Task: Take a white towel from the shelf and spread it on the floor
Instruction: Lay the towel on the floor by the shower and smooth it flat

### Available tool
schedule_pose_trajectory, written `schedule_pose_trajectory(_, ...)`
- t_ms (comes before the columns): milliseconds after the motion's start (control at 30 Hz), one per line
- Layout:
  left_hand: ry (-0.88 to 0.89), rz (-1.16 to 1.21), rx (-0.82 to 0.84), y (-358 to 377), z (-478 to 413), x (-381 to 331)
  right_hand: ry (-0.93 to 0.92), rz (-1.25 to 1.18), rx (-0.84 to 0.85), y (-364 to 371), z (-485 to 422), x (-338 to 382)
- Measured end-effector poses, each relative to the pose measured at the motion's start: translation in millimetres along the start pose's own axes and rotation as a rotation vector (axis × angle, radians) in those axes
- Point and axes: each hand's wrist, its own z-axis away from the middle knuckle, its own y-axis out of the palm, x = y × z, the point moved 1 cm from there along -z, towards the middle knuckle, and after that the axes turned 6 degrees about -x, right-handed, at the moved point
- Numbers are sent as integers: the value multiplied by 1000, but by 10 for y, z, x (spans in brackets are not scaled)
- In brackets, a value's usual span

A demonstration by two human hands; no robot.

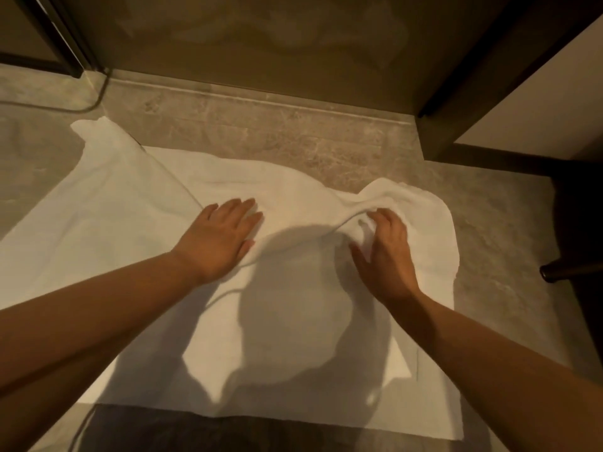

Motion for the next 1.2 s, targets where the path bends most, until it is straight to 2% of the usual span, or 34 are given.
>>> schedule_pose_trajectory(133,-67,-48,202,226,43,9,-107,278,429,285,239,-91)
schedule_pose_trajectory(400,-95,-143,264,225,30,77,-208,393,581,306,375,-232)
schedule_pose_trajectory(633,-149,-223,303,175,77,259,-272,377,591,210,623,-301)
schedule_pose_trajectory(700,-138,-213,231,151,69,205,-281,349,555,153,566,-297)
schedule_pose_trajectory(767,-60,-142,116,131,68,69,-219,292,481,93,478,-309)
schedule_pose_trajectory(900,140,-100,165,300,74,-224,-35,206,391,24,171,-346)
schedule_pose_trajectory(1033,136,-136,185,431,60,-269,159,174,224,-59,-383,-428)
schedule_pose_trajectory(1133,130,-116,161,368,18,-284,231,148,307,-37,-556,-514)
schedule_pose_trajectory(1200,126,-27,87,304,-35,-367,202,176,260,-22,-546,-519)
